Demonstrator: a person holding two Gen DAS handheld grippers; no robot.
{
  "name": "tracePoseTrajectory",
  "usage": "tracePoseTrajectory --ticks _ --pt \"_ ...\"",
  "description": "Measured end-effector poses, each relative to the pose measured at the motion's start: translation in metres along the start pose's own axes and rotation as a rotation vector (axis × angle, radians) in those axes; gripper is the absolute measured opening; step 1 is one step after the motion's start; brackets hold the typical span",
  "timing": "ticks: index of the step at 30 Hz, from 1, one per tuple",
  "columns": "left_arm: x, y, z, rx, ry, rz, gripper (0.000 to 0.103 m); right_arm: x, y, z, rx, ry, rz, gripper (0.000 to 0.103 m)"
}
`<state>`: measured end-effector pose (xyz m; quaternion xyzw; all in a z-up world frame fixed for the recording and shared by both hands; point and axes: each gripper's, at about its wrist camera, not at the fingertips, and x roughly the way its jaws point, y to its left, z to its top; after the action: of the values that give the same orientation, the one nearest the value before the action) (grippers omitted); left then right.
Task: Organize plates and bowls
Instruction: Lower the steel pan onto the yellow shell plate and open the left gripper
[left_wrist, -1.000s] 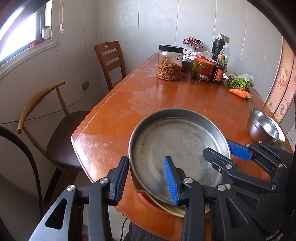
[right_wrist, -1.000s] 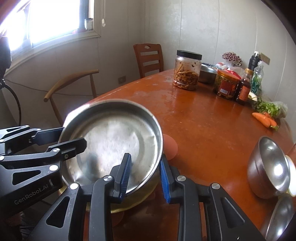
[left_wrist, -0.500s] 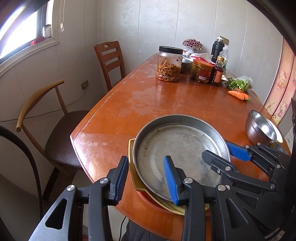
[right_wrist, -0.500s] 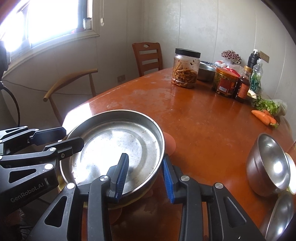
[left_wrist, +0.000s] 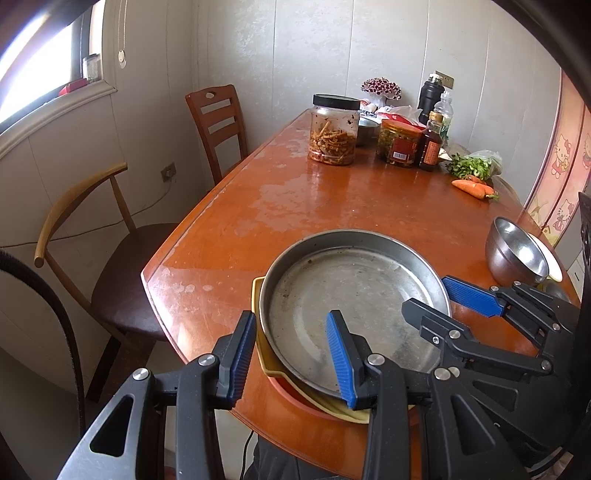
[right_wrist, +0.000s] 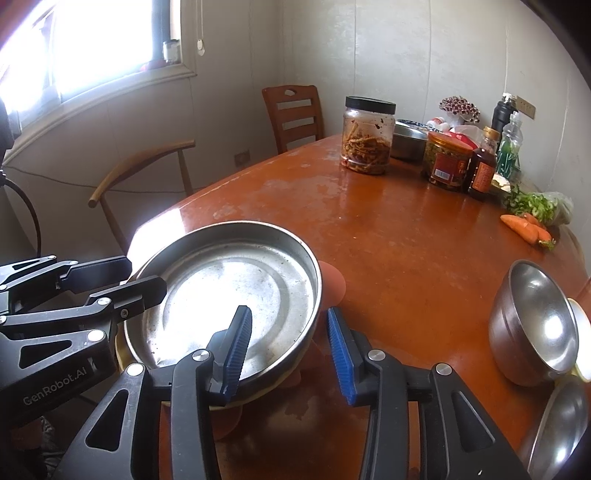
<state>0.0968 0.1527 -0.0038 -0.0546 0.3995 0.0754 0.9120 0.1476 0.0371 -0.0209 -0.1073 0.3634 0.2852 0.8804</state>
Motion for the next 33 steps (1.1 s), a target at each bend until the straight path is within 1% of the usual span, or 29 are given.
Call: tracePoseTrajectory --ticks 5,14,26,33 --pt "-0.002 -0.002 0.001 0.005 -0.005 0.003 0.039 -0.002 -0.001 -0.001 0.007 0.002 0.006 0.045" --pt "-0.013 -0.006 0.001 0.012 -0.021 0.007 0.040 -0.014 -0.007 0.000 0.041 -0.019 0.022 0.054" --pt "-0.029 -0.018 0.000 0.027 -0.044 0.013 0.043 -0.032 -0.013 -0.002 0.056 -0.048 0.009 0.056" --pt "-0.040 -0.029 0.000 0.039 -0.067 0.010 0.048 -0.052 -0.018 -0.004 0.056 -0.081 -0.006 0.056"
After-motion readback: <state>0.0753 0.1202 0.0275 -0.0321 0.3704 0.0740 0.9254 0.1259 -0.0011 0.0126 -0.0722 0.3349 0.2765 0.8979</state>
